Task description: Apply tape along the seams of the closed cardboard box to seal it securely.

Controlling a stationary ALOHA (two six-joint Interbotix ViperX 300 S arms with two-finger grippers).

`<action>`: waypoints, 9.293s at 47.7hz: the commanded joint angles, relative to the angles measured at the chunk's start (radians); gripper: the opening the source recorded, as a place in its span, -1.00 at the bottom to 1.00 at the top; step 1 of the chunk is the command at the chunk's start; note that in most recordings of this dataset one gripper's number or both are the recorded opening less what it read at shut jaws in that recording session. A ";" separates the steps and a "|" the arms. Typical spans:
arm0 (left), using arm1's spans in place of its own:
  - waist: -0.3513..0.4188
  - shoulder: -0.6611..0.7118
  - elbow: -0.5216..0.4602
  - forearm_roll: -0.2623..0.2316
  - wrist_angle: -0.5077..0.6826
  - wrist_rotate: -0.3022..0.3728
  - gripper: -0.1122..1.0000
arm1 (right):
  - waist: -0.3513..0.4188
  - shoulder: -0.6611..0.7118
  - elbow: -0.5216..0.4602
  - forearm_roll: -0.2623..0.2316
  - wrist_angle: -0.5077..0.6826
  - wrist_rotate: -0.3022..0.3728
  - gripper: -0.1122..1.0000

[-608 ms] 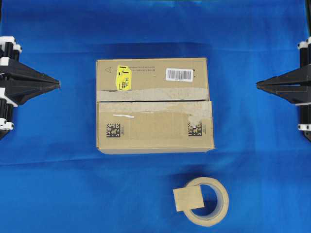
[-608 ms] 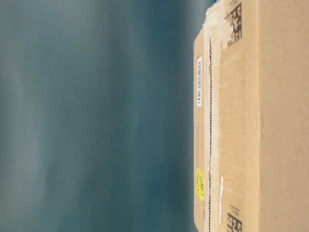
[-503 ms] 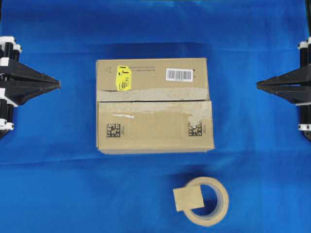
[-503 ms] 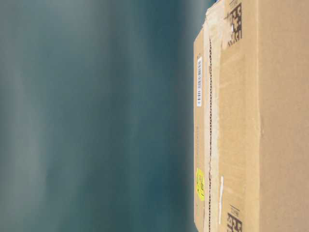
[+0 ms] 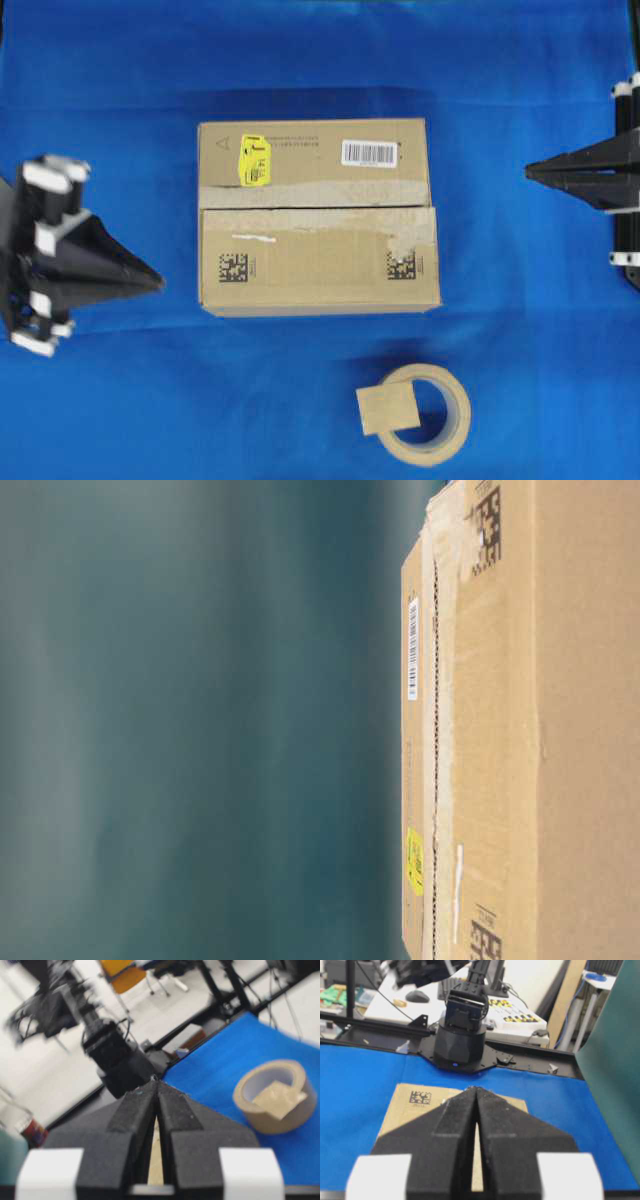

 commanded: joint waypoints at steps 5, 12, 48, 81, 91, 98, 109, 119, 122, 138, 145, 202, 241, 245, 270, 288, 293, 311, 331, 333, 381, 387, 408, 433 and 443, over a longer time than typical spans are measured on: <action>-0.051 0.173 -0.106 -0.005 0.002 0.216 -0.79 | -0.002 0.014 -0.025 -0.021 -0.021 -0.002 -0.80; -0.067 0.362 -0.239 -0.009 0.121 0.321 -0.78 | -0.002 0.015 -0.023 -0.043 -0.017 -0.008 -0.80; -0.066 0.957 -0.696 -0.011 0.272 0.695 0.27 | -0.002 0.032 -0.018 -0.107 -0.003 -0.009 -0.80; -0.055 0.973 -0.716 -0.015 0.334 0.687 -0.79 | 0.002 0.066 -0.012 -0.123 0.029 -0.009 -0.80; -0.055 0.948 -0.710 -0.018 0.341 0.686 -0.79 | 0.002 0.066 -0.012 -0.124 0.029 -0.009 -0.80; -0.052 0.890 -0.710 -0.017 0.362 0.699 -0.79 | 0.002 0.066 -0.014 -0.124 0.032 -0.006 -0.80; -0.026 0.769 -0.710 -0.014 0.439 0.741 -0.79 | 0.002 0.066 -0.014 -0.124 0.037 -0.005 -0.80; 0.011 0.715 -0.706 -0.014 0.446 0.815 -0.79 | 0.002 0.074 -0.012 -0.124 0.038 0.005 -0.80; 0.025 0.704 -0.701 -0.014 0.446 0.828 -0.79 | 0.002 0.077 -0.012 -0.124 0.043 0.006 -0.80; 0.156 0.571 -0.584 -0.014 0.446 0.833 -0.79 | 0.002 0.104 -0.009 -0.124 0.058 0.009 -0.80; 0.232 0.505 -0.511 -0.014 0.442 0.839 -0.79 | 0.002 0.115 -0.009 -0.124 0.055 0.008 -0.80; 0.359 0.514 -0.410 -0.017 0.540 0.838 -0.79 | -0.005 0.322 -0.051 -0.120 -0.140 0.002 -0.80; 0.365 0.512 -0.408 -0.017 0.588 0.836 -0.79 | -0.081 0.822 -0.443 -0.041 -0.058 0.052 -0.79; 0.364 0.512 -0.408 -0.017 0.589 0.836 -0.79 | -0.081 0.831 -0.451 -0.041 -0.058 0.066 -0.76; 0.365 0.512 -0.410 -0.017 0.589 0.838 -0.79 | -0.061 0.923 -0.443 -0.041 -0.110 0.135 -0.15; 0.364 0.512 -0.410 -0.017 0.591 0.836 -0.79 | -0.054 0.991 -0.446 -0.041 -0.153 0.160 -0.16; 0.365 0.512 -0.413 -0.017 0.589 0.836 -0.79 | -0.055 1.002 -0.446 -0.041 -0.152 0.161 -0.16; 0.364 0.503 -0.425 -0.017 0.594 0.818 -0.79 | -0.054 1.002 -0.448 -0.041 -0.146 0.163 -0.16; 0.367 0.502 -0.443 -0.017 0.667 0.819 -0.61 | -0.054 1.002 -0.446 -0.041 -0.149 0.161 -0.16; 0.367 0.502 -0.443 -0.017 0.670 0.825 -0.43 | -0.055 1.003 -0.446 -0.041 -0.150 0.161 -0.16; 0.367 0.557 -0.580 0.003 0.919 0.865 0.41 | -0.043 1.002 -0.439 -0.041 -0.146 0.161 -0.16; 0.367 0.558 -0.591 0.008 0.968 0.865 0.41 | -0.043 1.002 -0.439 -0.041 -0.146 0.161 -0.16; 0.367 0.552 -0.600 0.021 1.028 0.864 0.41 | -0.043 1.002 -0.437 -0.041 -0.146 0.161 -0.16; 0.367 0.532 -0.594 0.101 1.077 0.848 0.41 | -0.043 1.002 -0.437 -0.043 -0.146 0.163 -0.16; 0.362 0.529 -0.594 0.103 1.075 0.848 0.41 | -0.043 1.002 -0.434 -0.041 -0.146 0.161 -0.16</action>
